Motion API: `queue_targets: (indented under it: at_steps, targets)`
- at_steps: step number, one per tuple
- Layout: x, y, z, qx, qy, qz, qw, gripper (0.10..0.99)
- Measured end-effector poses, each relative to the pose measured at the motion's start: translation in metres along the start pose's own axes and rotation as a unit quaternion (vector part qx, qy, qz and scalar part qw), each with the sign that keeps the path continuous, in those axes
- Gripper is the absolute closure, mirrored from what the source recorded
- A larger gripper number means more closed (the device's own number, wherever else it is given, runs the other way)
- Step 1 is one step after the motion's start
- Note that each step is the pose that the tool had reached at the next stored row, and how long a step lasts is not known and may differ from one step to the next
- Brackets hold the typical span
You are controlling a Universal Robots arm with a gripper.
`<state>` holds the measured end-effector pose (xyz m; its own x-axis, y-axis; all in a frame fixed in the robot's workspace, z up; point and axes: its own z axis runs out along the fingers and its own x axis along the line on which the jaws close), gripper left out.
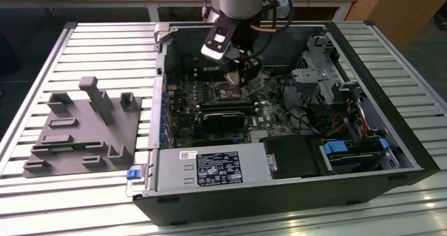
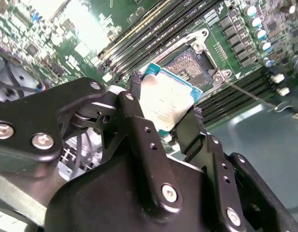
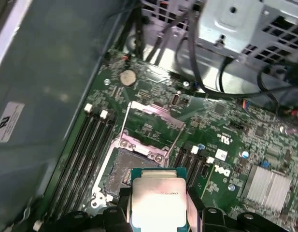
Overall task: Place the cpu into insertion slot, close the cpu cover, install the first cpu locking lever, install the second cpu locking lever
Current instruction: 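Place the cpu into insertion slot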
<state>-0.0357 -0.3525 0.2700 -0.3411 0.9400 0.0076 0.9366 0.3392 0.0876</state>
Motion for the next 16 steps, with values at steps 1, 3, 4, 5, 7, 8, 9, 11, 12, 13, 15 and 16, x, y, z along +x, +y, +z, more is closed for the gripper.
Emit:
queue_targets:
  at_steps: [1,3,4,5,7,8,9,11,12,13,15,16]
  targets:
    - [0.0000,0.0000,0.0003,-0.0001,-0.0009,0.009,1.0000,0.549]
    - [0.0000,-0.0001,0.0009,-0.0002,-0.0027,0.026,0.9997,0.549]
    - [0.0000,-0.0001,0.0013,-0.0002,-0.0035,0.034,0.9994,0.549]
    - [0.0000,-0.0001,0.0015,-0.0002,-0.0044,0.043,0.9991,0.549]
    - [0.0000,-0.0002,0.0022,-0.0004,-0.0060,0.061,0.9981,0.549]
    - [0.0000,-0.0002,0.0024,-0.0004,-0.0069,0.070,0.9975,0.549]
    - [0.0000,-0.0002,0.0027,-0.0004,-0.0077,0.078,0.9969,0.549]
    - [0.0000,-0.0003,0.0032,-0.0006,-0.0093,0.096,0.9953,0.549]
    - [0.0000,-0.0003,0.0035,-0.0006,-0.0101,0.105,0.9944,0.549]
    - [0.0000,-0.0003,0.0037,-0.0006,-0.0110,0.114,0.9935,0.549]
    - [0.0000,-0.0004,0.0041,-0.0007,-0.0130,0.130,0.9915,0.549]
    - [0.0000,-0.0004,0.0042,-0.0006,-0.0140,0.137,0.9905,0.549]
